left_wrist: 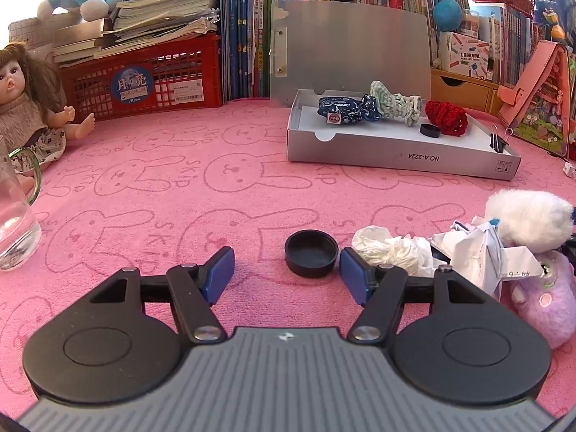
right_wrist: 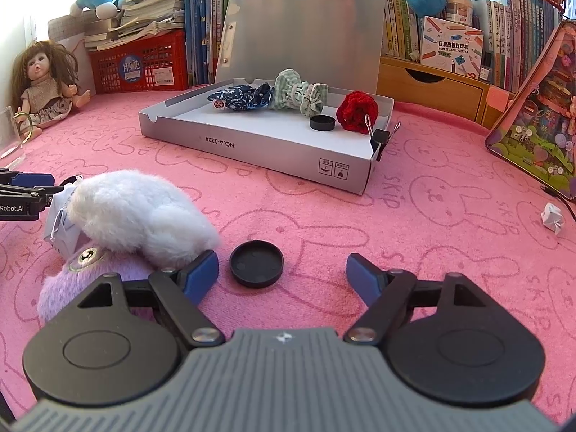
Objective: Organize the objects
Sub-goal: 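Move both tools back toward the second black lid on the table, then grasp the second black lid with the left tool, then carry the black lid toward the white box with the left tool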
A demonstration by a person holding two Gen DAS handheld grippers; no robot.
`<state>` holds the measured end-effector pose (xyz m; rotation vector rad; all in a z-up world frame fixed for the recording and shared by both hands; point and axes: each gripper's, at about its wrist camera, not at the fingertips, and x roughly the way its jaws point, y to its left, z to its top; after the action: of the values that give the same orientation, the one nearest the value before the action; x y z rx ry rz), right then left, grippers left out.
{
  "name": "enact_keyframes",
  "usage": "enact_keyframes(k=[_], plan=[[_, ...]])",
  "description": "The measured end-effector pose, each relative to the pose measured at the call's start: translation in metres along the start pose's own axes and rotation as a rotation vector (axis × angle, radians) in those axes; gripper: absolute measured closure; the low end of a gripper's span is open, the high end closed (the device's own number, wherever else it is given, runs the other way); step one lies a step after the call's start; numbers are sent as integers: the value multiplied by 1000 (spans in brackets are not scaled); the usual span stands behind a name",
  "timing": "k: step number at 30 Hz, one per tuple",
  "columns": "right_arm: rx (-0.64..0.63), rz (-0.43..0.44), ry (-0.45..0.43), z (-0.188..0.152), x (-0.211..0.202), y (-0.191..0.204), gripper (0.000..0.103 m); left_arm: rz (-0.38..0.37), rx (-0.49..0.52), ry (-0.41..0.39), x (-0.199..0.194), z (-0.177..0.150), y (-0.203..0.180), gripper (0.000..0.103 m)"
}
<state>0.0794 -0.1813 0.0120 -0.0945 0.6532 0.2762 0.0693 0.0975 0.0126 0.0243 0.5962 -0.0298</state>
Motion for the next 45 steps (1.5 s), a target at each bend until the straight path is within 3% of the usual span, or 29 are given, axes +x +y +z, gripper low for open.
enact_keyframes(k=[10,16,20,23,27,45], plan=[[-3,1,-2,0,0,0,19,-1,-6,-1,1,2,0,33],[-30,31,-20,-1,-4,6,36,-33,4,-11,-3,1,-2,47],[-24,48,-24,-1,-5,9,51,-41,2,-18,-2,1,-4,62],[-4,49,-31,-1,-6,10,66,-52,2,-16,-3,2,-6,65],[71,43,-41,1,-6,7,67,-68,2,-25,-8,6,-7,66],[91,-25,-79,10,-12,-5,66,-67,-12,-50,-14,18,-3,66]])
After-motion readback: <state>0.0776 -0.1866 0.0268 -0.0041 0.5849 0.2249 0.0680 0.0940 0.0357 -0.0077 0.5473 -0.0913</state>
